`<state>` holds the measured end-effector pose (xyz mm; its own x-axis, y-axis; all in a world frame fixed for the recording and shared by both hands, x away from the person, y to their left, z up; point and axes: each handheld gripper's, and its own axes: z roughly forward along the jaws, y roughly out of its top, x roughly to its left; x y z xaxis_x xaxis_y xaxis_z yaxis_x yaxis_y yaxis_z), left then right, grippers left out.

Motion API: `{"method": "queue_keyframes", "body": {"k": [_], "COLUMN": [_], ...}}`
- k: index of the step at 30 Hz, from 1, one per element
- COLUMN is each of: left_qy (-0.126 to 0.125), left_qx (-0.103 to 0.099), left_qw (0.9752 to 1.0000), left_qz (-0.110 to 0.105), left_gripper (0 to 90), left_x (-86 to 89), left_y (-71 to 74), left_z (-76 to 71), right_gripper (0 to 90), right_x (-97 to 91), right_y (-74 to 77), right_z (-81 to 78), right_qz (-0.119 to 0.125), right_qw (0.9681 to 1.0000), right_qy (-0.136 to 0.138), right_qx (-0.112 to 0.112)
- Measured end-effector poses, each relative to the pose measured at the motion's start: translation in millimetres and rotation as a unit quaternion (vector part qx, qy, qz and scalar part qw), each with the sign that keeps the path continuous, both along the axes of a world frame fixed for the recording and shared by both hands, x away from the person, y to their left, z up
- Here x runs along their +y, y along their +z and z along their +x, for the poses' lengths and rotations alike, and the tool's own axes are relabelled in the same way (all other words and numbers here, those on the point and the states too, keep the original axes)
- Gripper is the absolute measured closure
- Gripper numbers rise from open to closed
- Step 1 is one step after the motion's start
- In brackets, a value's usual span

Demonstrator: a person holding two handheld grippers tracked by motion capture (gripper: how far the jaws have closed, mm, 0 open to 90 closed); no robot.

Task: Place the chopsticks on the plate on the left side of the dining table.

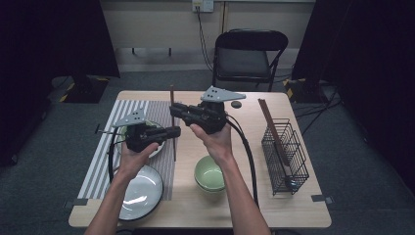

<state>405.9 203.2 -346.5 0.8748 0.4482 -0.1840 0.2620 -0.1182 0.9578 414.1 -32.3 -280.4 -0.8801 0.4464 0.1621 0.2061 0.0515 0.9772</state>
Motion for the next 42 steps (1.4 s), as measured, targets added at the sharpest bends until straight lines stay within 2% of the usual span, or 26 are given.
{"method": "queue_keyframes", "body": {"k": [3,8,14,16,18,25,28,35,42], "left_qy": [0.002,0.005,0.001,0.004,0.006,0.012,0.01,0.005,-0.009], "left_qx": [0.004,0.003,0.003,0.002,0.003,0.005,0.004,-0.002,-0.004], "left_qw": [1.0,0.9999,1.0,1.0,0.9999,0.9998,0.9999,0.9999,0.9999], "left_qz": [0.0,-0.008,-0.008,-0.004,-0.009,-0.012,-0.012,-0.014,-0.008], "left_gripper": [85.0,85.0,85.0,85.0,85.0,85.0,85.0,85.0,85.0], "left_x": [1.0,5.5,9.8,12.0,13.6,16.5,15.5,12.4,3.0], "left_y": [-0.8,0.8,4.4,5.3,6.0,7.0,7.7,13.6,15.5], "left_z": [0.3,1.2,0.1,0.2,0.0,-0.3,-0.8,-1.6,-2.1], "right_gripper": [66.2,59.9,54.3,52.6,51.8,52.1,56.7,60.4,65.4], "right_x": [-3.1,-11.8,-20.4,-23.7,-28.4,-31.6,-26.1,-7.4,4.9], "right_y": [0.0,-1.9,-17.9,-23.2,-29.2,-49.8,-59.1,-78.4,-82.4], "right_z": [-1.3,-3.0,-5.3,-5.9,-7.1,-11.0,-12.1,-14.9,-14.0], "right_qz": [0.002,0.001,-0.014,-0.014,-0.012,-0.025,-0.032,-0.057,-0.051], "right_qw": [1.0,1.0,0.9998,0.9996,0.9995,0.9987,0.9982,0.9959,0.9956], "right_qy": [0.003,-0.004,-0.008,-0.011,-0.015,-0.009,0.002,0.031,0.045], "right_qx": [-0.004,-0.005,0.014,0.021,0.026,0.043,0.051,0.063,0.065]}}
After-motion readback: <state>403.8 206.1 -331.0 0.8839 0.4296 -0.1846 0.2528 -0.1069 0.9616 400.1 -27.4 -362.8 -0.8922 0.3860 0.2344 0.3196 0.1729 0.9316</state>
